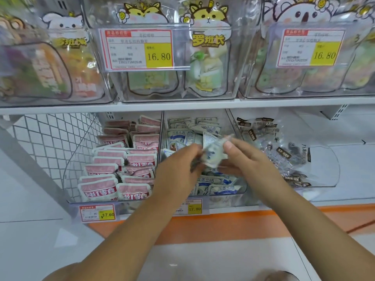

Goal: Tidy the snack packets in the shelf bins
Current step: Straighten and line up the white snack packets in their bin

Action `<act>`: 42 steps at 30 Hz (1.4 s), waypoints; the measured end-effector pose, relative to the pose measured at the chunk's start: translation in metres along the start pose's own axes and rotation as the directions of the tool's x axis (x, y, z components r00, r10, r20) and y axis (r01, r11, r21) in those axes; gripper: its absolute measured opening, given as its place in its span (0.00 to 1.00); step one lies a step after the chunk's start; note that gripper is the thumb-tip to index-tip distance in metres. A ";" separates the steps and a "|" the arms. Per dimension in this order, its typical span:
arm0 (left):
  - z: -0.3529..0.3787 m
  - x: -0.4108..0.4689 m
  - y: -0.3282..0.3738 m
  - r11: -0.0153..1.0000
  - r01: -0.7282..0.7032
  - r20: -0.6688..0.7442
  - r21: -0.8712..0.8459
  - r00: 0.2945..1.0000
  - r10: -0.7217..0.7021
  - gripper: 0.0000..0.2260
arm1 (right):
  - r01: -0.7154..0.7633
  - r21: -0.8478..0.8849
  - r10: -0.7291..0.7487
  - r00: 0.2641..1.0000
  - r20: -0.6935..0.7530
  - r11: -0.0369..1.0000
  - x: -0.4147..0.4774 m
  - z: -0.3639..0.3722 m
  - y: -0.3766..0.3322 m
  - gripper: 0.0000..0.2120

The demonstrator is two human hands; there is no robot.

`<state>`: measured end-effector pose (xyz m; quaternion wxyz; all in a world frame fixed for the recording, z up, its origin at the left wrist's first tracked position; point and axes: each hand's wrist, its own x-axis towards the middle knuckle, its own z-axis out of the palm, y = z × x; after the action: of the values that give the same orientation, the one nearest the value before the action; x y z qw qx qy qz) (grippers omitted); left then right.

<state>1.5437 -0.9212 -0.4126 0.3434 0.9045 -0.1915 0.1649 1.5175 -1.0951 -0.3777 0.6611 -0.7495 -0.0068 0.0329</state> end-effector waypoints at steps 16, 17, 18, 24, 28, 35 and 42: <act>-0.009 0.015 0.004 0.877 0.258 0.137 -0.404 0.966 -0.221 0.32 | -0.002 0.049 0.001 1.000 0.014 0.999 0.014 -0.014 0.002 0.15; -0.008 0.016 0.005 0.855 0.259 0.122 -0.450 0.966 -0.228 0.33 | 0.007 0.067 -0.006 1.000 -0.013 0.998 0.015 -0.014 0.002 0.14; -0.007 0.017 0.004 0.818 0.279 0.127 -0.503 0.960 -0.249 0.33 | 0.019 0.099 -0.016 0.999 -0.035 0.995 0.017 -0.014 0.001 0.14; -0.011 0.026 0.001 0.770 0.310 0.149 -0.558 0.950 -0.274 0.12 | 0.088 0.119 -0.080 0.995 -0.066 0.989 0.027 -0.022 0.001 0.17; -0.016 0.033 -0.005 0.946 0.196 -0.012 -0.257 0.978 -0.206 0.14 | 0.159 -0.321 -0.217 0.964 -0.155 0.934 0.034 -0.034 0.005 0.17; 0.010 0.033 0.000 0.972 -0.068 0.437 0.225 0.899 -0.039 0.17 | 0.166 -0.720 -0.226 0.974 0.013 0.674 0.033 -0.042 0.016 0.16; -0.002 0.028 0.004 0.953 -0.070 0.353 0.295 0.935 -0.041 0.18 | 0.313 -0.868 -0.248 0.941 0.229 0.386 0.037 -0.050 0.031 0.14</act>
<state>1.5659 -0.9290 -0.3966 0.1595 0.9597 -0.2297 0.0287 1.5562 -1.1466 -0.4036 0.1596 -0.9703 -0.1699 -0.0647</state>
